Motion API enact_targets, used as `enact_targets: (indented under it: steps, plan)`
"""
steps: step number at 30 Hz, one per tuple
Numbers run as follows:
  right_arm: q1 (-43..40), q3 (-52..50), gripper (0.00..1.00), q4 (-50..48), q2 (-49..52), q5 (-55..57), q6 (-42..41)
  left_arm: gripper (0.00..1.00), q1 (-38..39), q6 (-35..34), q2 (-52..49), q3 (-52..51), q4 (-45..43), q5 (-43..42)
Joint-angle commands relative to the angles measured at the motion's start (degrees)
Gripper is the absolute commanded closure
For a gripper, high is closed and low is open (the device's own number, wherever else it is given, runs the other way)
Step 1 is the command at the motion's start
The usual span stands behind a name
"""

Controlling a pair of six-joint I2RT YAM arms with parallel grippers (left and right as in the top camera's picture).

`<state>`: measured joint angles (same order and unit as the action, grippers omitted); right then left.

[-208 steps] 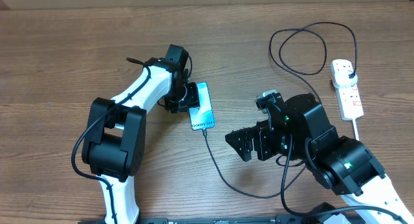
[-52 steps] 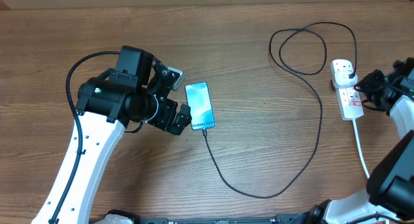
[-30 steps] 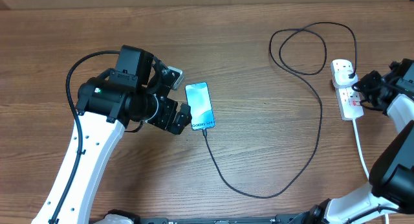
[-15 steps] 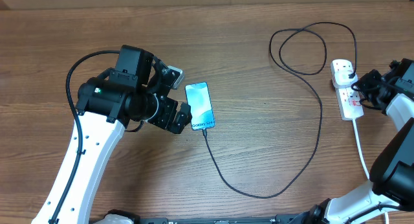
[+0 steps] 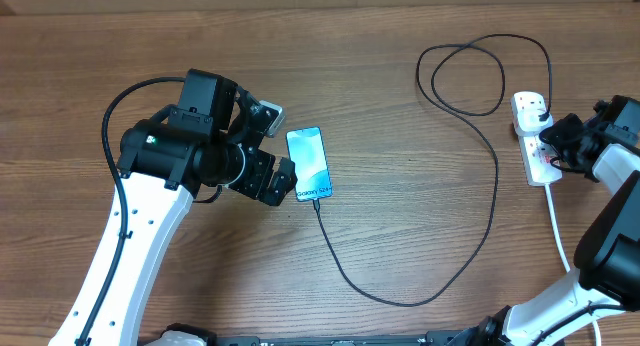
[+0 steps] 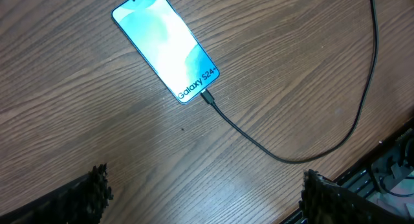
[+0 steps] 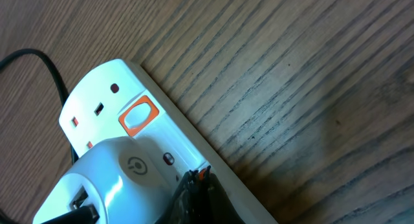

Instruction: Plug charger to phone and switch on socket

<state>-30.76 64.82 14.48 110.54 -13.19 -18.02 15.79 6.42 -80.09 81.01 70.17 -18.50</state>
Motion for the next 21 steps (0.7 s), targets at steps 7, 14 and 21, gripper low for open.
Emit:
enact_targets:
  steps: [7, 14, 21]
  plan:
    - [0.0, 1.2, 0.96, -0.3, 0.7, -2.2, 0.1, 0.0, 0.4, 0.0, 0.1, 0.1, -0.5, -1.0]
    - [1.0, 1.2, 0.96, 0.7, 0.7, -3.6, 0.5, 0.0, 0.4, 0.0, 0.1, 0.1, -0.8, -1.0]
    - [2.9, 1.2, 0.96, 1.7, 0.7, -3.6, 0.5, 0.01, 0.4, 0.0, 0.1, 0.1, -0.8, -1.0]
